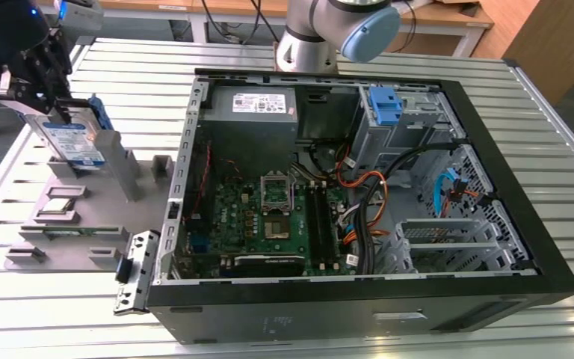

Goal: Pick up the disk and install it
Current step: 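Pick up the disk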

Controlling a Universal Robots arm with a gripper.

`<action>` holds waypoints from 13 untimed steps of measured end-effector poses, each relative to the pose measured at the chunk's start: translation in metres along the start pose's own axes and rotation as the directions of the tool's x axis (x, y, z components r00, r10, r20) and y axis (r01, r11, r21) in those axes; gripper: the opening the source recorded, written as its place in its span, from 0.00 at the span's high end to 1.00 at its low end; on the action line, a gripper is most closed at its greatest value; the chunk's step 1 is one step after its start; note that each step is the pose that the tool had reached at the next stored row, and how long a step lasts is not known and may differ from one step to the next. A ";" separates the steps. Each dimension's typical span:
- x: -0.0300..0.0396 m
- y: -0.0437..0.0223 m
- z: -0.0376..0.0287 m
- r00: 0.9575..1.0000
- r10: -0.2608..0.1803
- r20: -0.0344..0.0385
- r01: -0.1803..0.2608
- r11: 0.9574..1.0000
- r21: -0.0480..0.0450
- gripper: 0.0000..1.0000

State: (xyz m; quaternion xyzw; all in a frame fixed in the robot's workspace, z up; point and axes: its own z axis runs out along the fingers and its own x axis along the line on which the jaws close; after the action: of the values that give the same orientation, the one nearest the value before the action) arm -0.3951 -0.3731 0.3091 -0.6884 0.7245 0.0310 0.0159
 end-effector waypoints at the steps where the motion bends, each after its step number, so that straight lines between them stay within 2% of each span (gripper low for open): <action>1: 0.0000 0.0000 -0.0001 1.000 -0.001 0.000 0.001 1.000 0.000 0.65; 6: 0.0000 0.0000 0.0001 0.999 -0.035 -0.001 0.035 0.999 -0.003 0.65; 13: 0.0000 0.0000 0.0001 0.999 -0.037 -0.001 0.037 0.999 -0.003 0.65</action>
State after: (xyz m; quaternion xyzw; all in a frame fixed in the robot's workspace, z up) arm -0.3951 -0.3732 0.3090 -0.7015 0.7118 0.0313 0.0152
